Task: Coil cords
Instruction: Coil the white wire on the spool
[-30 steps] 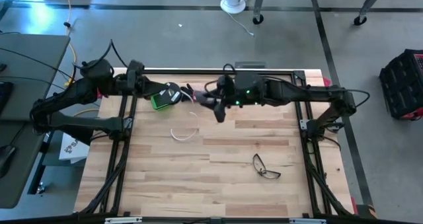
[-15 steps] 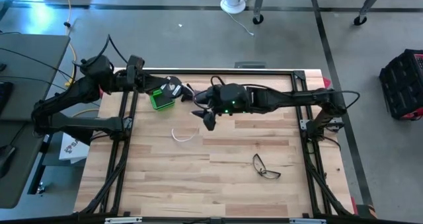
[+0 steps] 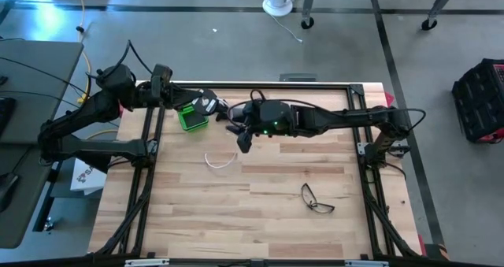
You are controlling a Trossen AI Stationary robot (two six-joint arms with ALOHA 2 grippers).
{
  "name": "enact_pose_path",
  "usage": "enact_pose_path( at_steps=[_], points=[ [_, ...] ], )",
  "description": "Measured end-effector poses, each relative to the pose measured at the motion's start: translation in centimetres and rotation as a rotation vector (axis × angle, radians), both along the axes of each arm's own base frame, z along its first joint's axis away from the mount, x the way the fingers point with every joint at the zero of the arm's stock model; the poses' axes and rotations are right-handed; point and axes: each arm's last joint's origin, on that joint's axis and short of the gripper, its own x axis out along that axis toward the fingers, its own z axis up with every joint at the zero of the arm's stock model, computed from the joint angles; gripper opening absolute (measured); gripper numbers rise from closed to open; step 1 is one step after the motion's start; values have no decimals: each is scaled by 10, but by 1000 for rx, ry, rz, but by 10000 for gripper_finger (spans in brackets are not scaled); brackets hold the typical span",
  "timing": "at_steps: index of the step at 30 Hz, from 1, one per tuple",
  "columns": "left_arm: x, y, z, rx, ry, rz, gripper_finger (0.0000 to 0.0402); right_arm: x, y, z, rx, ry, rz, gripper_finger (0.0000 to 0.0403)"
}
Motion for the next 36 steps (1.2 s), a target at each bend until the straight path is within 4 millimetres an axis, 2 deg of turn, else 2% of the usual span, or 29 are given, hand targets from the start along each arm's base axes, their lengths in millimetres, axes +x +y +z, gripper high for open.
enact_pose_path(
  at_steps=[5, 13, 17, 26, 31, 36],
  points=[
    [0, 0, 0, 0, 0, 1, 0, 0, 0, 1, 1, -8, -1, 93],
    [0, 0, 0, 0, 0, 1, 0, 1, 2, 2, 2, -23, 8, 55],
    [0, 0, 0, 0, 0, 1, 0, 1, 4, 4, -3, -45, 16, 11],
    [4, 3, -2, 4, 14, 56, 0, 3, 20, 11, -16, -118, 62, 2],
    [23, 10, -10, -18, 59, 78, 0, 5, 27, 16, -38, -180, 86, 1],
    [43, 14, -6, -19, -35, 45, 0, 6, 28, 19, -38, -211, 88, 1]
  ],
)
